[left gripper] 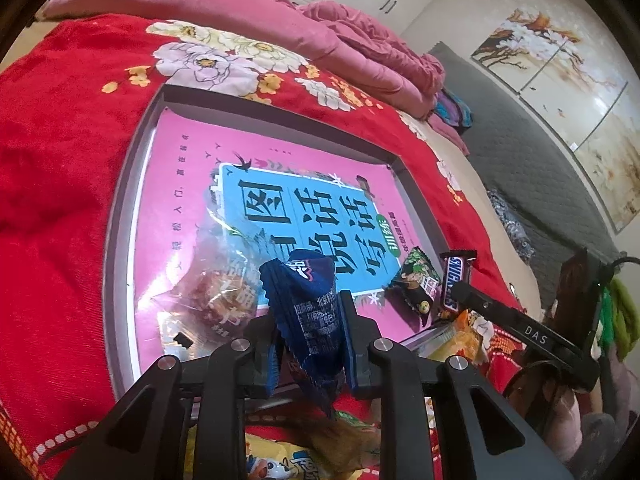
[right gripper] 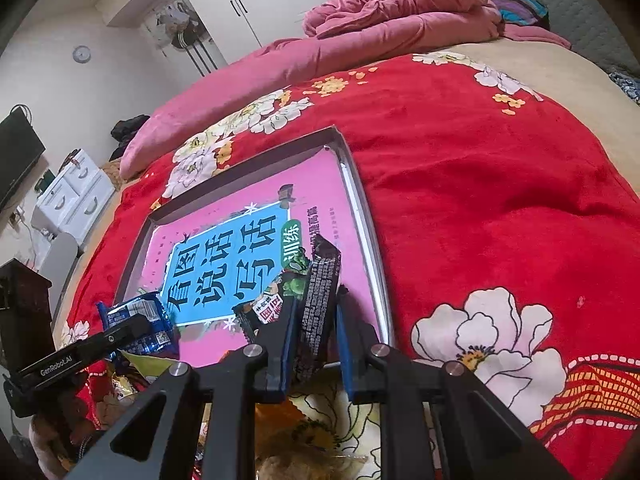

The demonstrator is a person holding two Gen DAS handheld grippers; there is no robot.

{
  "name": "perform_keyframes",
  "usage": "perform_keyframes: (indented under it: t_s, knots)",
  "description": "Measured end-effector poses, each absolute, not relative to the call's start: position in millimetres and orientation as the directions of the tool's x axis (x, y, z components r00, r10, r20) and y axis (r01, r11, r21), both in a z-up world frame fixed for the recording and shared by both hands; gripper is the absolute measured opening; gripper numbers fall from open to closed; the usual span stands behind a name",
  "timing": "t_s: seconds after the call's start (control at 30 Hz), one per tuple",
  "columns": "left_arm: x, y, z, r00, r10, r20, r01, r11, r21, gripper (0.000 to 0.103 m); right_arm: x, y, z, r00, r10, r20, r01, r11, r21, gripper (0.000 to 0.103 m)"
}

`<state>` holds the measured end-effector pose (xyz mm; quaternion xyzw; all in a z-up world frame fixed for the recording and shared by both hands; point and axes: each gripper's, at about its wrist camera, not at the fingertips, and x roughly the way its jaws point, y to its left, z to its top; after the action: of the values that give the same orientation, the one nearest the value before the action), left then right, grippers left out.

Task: Organize snacks
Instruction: 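Lower the dark brown chocolate bar into the tray and open the right tool, then open the left tool to drop the blue Oreo pack into the tray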

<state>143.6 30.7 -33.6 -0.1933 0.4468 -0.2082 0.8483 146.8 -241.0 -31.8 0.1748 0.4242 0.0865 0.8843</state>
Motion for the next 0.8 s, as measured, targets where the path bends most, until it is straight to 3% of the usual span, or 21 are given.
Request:
perform_keyframes:
  t_s: [0.5, 0.8]
  knots:
    - [144, 24, -29, 0.538, -0.477, -0.695, 0.193, 0.873, -0.449, 0.026, 137, -249, -29, 0.623, 0.303, -0.721, 0.01, 0.919, 0.394, 0.023]
    - [147, 35, -28, 0.553, -0.459, -0.695, 0.155, 0.877, -0.455, 0.04, 134, -250, -27, 0.622, 0.306, -0.721, 0.008, 0.918, 0.396, 0.023]
